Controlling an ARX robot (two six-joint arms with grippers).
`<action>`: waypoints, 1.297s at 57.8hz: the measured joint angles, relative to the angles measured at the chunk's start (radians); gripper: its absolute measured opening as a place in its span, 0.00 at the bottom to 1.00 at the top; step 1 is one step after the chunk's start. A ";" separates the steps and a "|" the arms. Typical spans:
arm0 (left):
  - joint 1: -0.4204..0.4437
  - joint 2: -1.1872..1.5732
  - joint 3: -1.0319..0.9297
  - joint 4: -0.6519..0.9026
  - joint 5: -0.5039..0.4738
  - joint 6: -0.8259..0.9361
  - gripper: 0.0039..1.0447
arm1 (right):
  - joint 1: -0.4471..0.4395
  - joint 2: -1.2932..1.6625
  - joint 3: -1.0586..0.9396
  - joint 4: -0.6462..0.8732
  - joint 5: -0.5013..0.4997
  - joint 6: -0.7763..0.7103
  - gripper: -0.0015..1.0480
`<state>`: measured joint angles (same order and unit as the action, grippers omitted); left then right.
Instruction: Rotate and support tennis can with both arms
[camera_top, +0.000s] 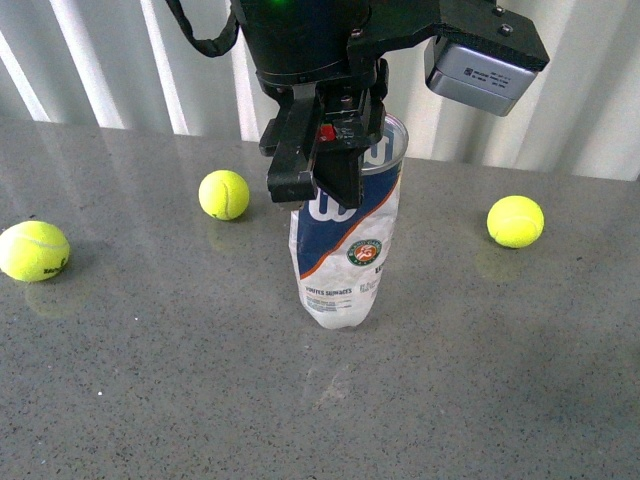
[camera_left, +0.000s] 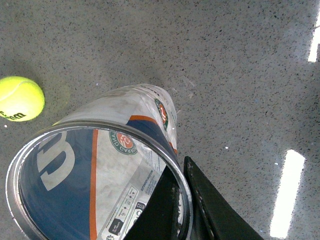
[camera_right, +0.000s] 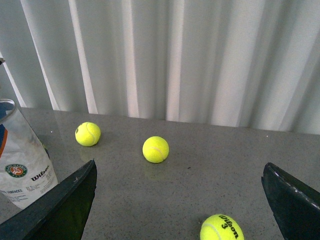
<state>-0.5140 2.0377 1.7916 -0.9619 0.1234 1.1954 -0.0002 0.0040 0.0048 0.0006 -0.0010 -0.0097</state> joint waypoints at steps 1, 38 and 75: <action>0.002 0.010 0.014 -0.005 -0.002 0.001 0.03 | 0.000 0.000 0.000 0.000 0.000 0.000 0.93; 0.043 0.113 0.129 -0.039 -0.002 0.000 0.14 | 0.000 0.000 0.000 0.000 0.000 0.000 0.93; 0.060 0.105 0.121 -0.033 0.011 -0.012 0.93 | 0.000 0.000 0.000 0.000 0.000 0.000 0.93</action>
<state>-0.4541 2.1426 1.9125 -0.9947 0.1349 1.1831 -0.0002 0.0040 0.0048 0.0006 -0.0010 -0.0097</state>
